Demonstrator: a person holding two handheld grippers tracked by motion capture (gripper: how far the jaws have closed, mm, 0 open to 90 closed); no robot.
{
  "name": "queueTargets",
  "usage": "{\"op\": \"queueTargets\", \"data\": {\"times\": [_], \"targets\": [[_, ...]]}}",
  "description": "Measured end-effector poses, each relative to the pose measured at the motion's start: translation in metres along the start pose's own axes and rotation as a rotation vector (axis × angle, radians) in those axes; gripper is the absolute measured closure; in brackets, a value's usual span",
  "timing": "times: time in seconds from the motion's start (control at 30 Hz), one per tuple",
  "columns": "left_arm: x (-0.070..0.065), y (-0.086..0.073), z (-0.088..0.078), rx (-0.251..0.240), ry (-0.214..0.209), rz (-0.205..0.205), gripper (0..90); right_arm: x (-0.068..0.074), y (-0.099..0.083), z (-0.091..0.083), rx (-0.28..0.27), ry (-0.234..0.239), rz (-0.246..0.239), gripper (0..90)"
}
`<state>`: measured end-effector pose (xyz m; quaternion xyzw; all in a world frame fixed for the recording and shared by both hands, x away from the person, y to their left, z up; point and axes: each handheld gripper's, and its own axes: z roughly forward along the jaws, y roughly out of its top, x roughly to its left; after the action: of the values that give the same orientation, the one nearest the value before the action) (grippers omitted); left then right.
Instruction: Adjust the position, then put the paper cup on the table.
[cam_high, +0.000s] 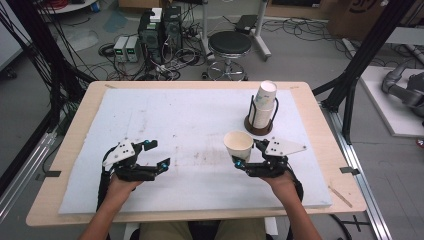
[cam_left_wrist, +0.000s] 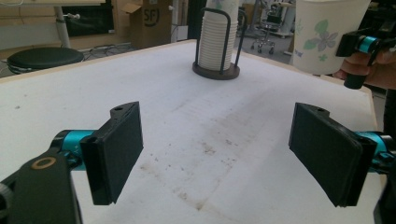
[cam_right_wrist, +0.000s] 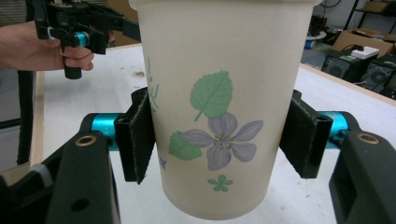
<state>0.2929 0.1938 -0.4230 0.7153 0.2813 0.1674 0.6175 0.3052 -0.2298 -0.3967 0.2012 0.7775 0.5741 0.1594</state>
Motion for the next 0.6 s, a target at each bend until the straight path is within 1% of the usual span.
{"op": "queueTargets", "data": {"times": [0.07, 0.13, 0.33, 0.43, 0.5, 0.6], "targets": [[0.0007, 0.0002, -0.001, -0.005, 0.005, -0.003, 17.6, -0.0005, -0.0004, 0.0001, -0.01, -0.008, -0.005, 35.4], [0.0003, 0.0006, -0.0024, -0.008, 0.012, -0.003, 17.7, -0.0005, -0.0007, -0.0004, -0.012, -0.005, 0.005, 35.4], [0.0005, -0.0003, -0.0014, -0.006, 0.009, -0.007, 17.7, -0.0028, -0.0019, -0.0017, -0.039, -0.013, 0.014, 35.4], [0.0, -0.0008, -0.0007, -0.001, 0.005, -0.005, 17.7, -0.0025, -0.0026, -0.0011, -0.036, -0.014, 0.015, 35.4], [0.0006, -0.0012, -0.0007, 0.0, 0.004, -0.006, 17.7, -0.0024, -0.0021, 0.0004, -0.037, -0.02, 0.008, 35.4], [0.0023, -0.0018, -0.0008, 0.002, 0.005, -0.013, 17.7, -0.0027, -0.0019, 0.0042, -0.037, -0.013, 0.017, 35.4]]}}
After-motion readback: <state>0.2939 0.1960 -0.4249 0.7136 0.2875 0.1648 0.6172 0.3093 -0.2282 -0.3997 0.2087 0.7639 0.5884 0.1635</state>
